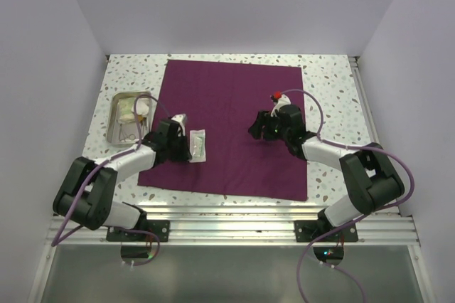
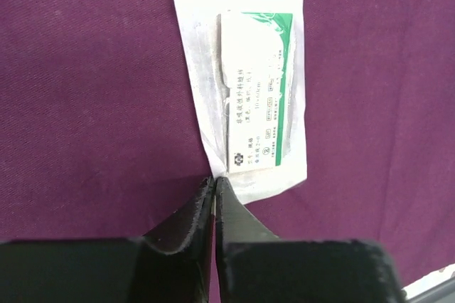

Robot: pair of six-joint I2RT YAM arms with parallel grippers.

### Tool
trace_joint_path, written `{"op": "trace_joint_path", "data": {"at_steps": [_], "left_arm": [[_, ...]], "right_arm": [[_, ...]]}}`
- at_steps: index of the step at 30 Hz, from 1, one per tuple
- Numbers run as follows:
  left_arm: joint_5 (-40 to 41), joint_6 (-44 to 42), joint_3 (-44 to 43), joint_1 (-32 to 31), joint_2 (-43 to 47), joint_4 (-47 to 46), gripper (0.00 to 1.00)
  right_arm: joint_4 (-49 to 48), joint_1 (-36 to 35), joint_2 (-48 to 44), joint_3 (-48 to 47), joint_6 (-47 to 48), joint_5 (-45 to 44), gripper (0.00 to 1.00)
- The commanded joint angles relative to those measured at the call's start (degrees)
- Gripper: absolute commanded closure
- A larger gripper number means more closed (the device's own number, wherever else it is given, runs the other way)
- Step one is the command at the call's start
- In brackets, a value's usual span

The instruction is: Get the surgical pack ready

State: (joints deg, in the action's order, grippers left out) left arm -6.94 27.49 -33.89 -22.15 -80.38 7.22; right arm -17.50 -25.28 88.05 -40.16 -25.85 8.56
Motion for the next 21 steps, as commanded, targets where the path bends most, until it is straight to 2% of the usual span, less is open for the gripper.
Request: {"op": "trace_joint_path", "data": {"at_steps": [1,3,11,17,21], "left_arm": [[1.5,0.7,0.8,-0.2,0.7,0.3,0.96],[1.9,0.7,0.5,-0.2,1.9,0.9,1.00],[1.1,1.1,-0.5,-0.2,6.7,1.1,1.00],[10.7,1.2,-3.3,0.3,10.0,4.7,1.00],[13.6,1.0,-4.8,2.9,10.4,5.8,1.00]], "right_arm": [[-0.8,-0.3,-0.3,-1.8,0.4,0.3,0.33],[-0.7,-0.3,-0.2,-1.8,0.5,0.3,0.33],[-0.4,-0.3,-0.4,-1.8,0.7,0.1,0.33],[-0.3,-0.4,-0.5,-1.8,0.8,0.0,0.33],[-0.3,-0.4,-0.8,-1.7,0.8,0.1,0.33]]}}
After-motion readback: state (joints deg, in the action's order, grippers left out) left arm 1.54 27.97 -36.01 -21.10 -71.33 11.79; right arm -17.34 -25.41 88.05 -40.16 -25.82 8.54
